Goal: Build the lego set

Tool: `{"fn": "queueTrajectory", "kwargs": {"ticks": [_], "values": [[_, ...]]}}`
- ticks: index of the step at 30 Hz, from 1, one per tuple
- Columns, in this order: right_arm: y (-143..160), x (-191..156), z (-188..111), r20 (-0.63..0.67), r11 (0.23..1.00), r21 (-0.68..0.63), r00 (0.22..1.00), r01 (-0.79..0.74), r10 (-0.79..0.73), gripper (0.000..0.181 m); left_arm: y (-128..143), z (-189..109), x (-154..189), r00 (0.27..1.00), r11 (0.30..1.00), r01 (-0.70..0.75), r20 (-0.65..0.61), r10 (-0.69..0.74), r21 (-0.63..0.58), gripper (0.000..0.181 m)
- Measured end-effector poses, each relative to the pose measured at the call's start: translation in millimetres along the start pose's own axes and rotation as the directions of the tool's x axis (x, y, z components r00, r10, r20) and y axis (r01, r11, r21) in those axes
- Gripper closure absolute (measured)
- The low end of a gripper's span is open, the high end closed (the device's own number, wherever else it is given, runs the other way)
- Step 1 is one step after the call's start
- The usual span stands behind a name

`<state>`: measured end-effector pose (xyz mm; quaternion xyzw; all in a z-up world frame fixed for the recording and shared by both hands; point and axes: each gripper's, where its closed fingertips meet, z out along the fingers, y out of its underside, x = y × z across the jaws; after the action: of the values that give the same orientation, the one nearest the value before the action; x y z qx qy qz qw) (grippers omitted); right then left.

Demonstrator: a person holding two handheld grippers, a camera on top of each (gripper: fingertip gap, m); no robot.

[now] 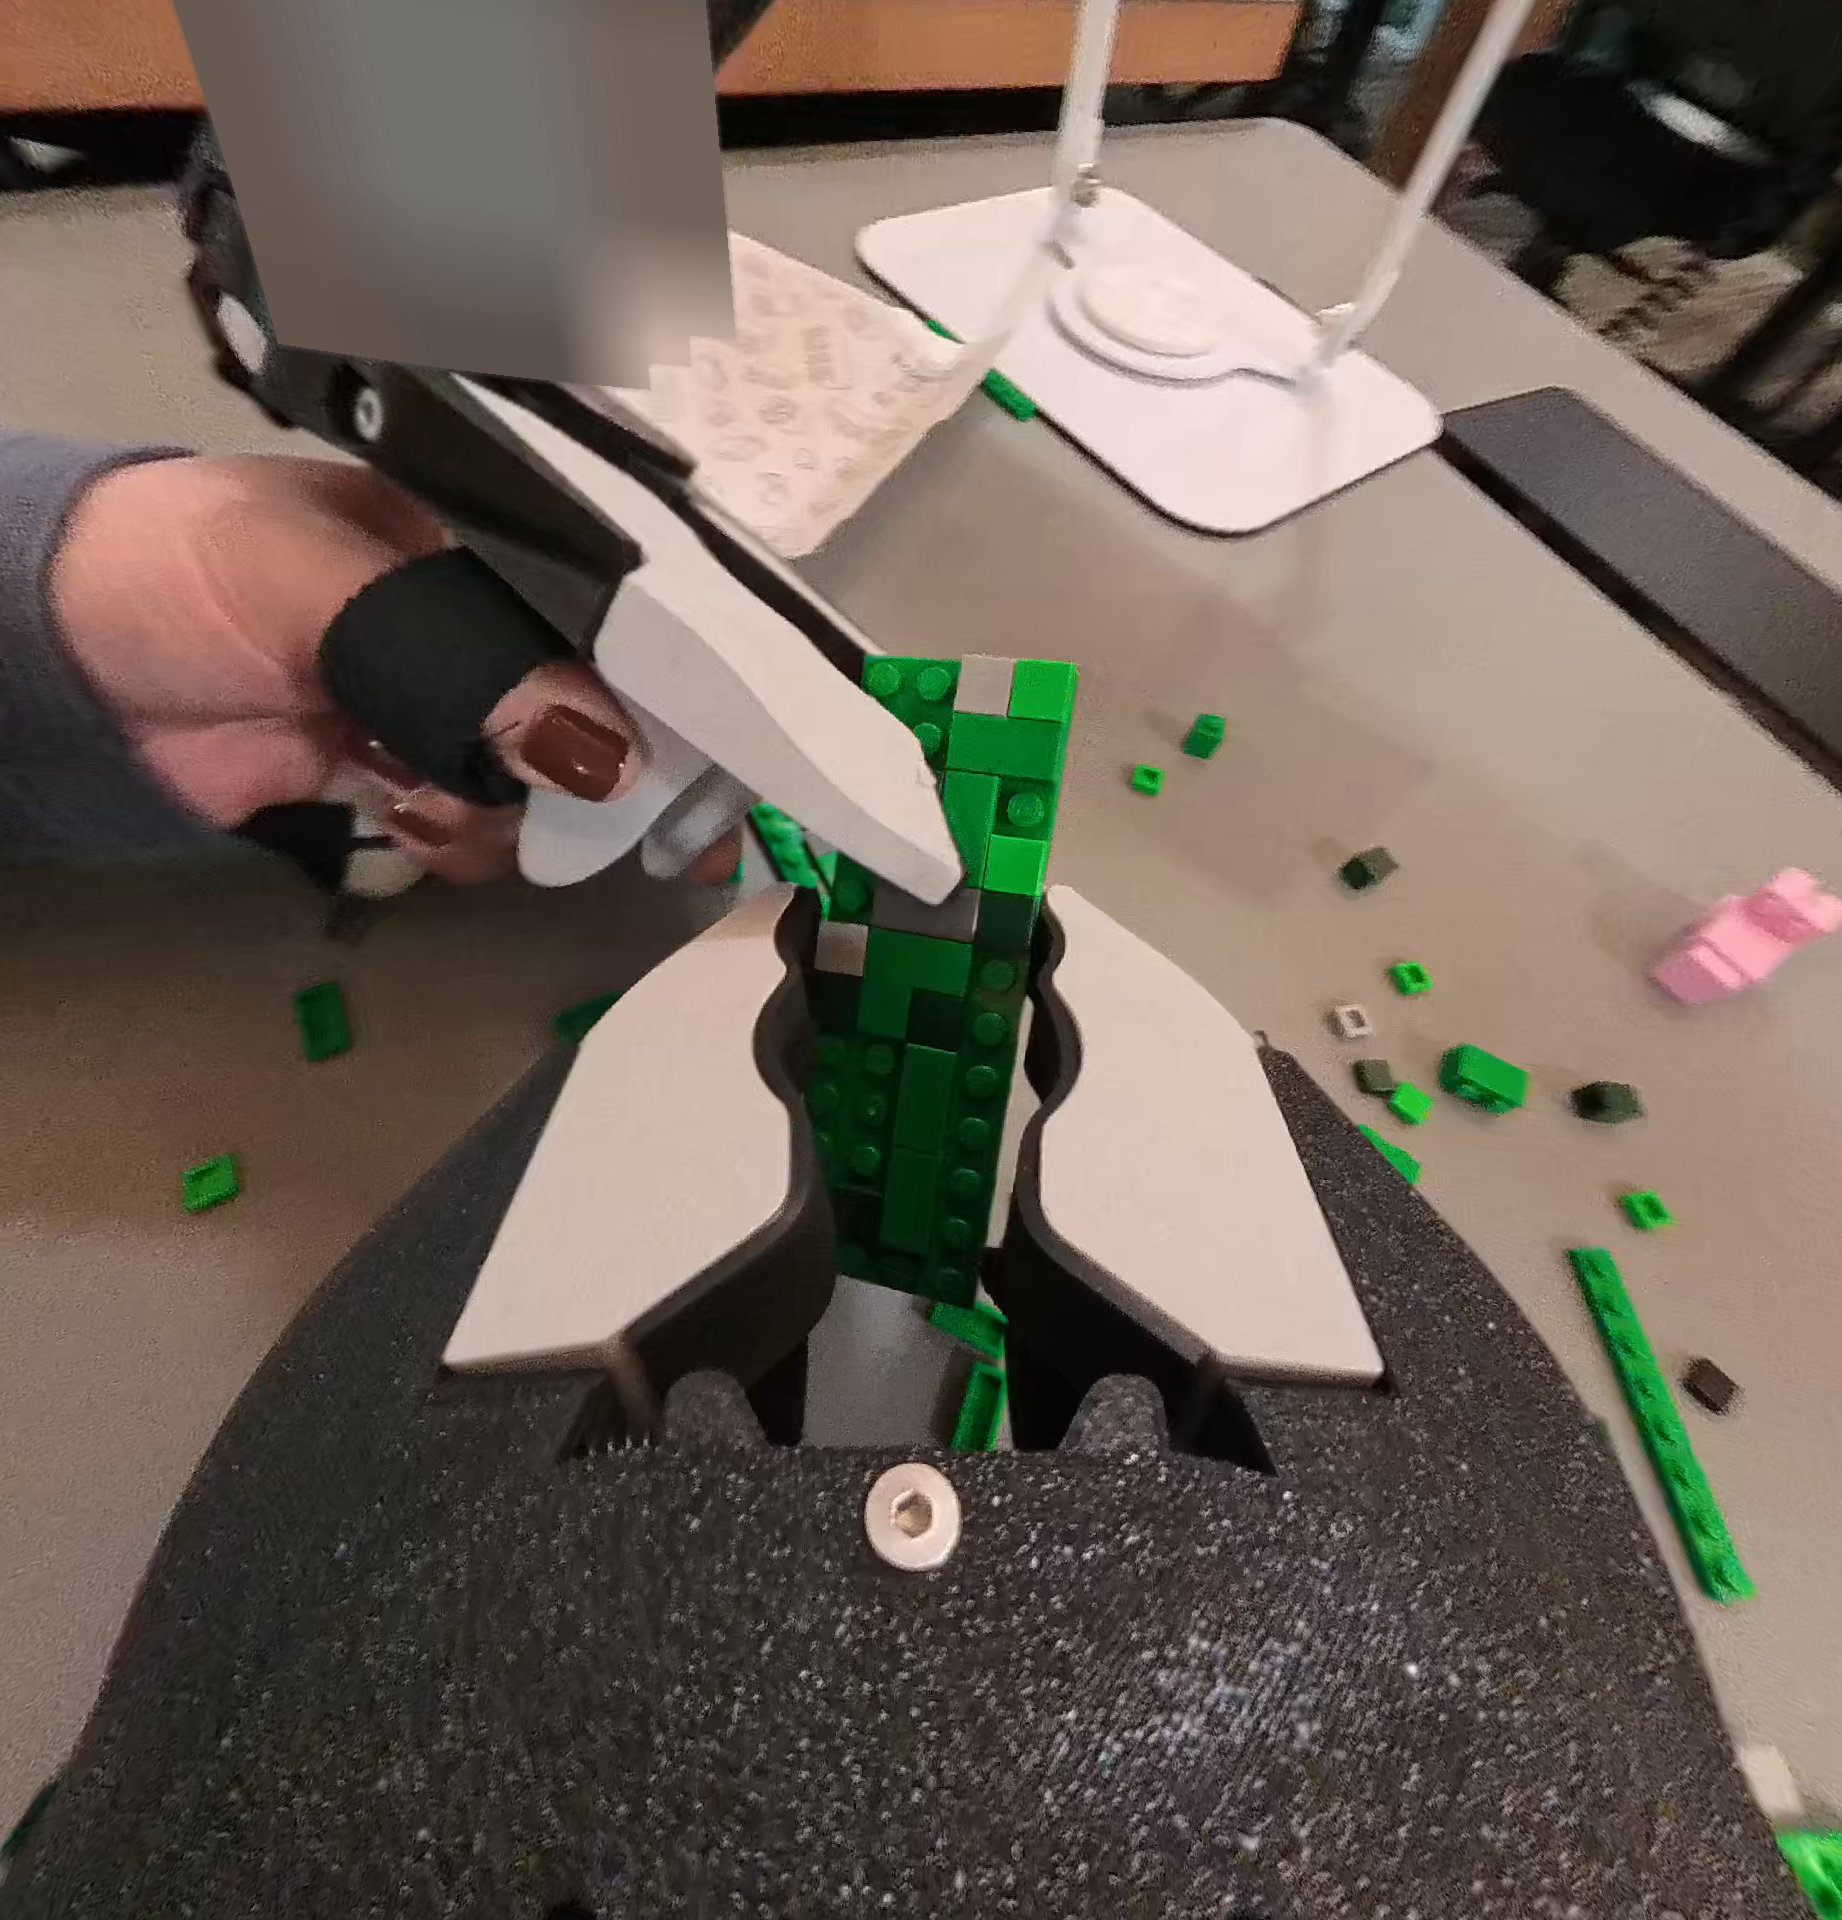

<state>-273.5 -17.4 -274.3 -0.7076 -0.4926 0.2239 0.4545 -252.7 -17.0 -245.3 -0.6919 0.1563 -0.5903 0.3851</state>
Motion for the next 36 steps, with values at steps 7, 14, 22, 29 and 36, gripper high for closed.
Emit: {"fn": "queueTrajectory", "kwargs": {"ticks": [7, 14, 22, 29, 36], "values": [[2, -14, -9, 0.225, 0.998, 0.002, 0.972, -0.066, 0.064, 0.153, 8, 1, 7, 0.994, 0.99, -0.11, -0.033, 0.107, -0.086, 0.177], [8, -10, -6, 0.197, 0.999, -0.007, 0.98, -0.037, 0.038, 0.149, 11, 3, 3, 0.994, 0.988, -0.111, -0.019, 0.109, -0.106, 0.176], [19, 1, 4, -0.004, 0.985, -0.069, 0.988, 0.157, -0.157, 0.142, 8, 2, -7, 0.998, 0.996, -0.041, 0.038, 0.044, -0.08, 0.176], [14, -2, 2, 0.052, 0.996, -0.033, 0.996, 0.079, -0.077, 0.145, 7, 1, -4, 1.0, 0.997, -0.026, 0.013, 0.027, -0.072, 0.176], [6, 3, 5, -0.026, 0.998, -0.013, 0.998, 0.059, -0.059, 0.144, 5, 2, -5, 1.0, 0.999, 0.005, 0.022, -0.004, -0.046, 0.176]]}}
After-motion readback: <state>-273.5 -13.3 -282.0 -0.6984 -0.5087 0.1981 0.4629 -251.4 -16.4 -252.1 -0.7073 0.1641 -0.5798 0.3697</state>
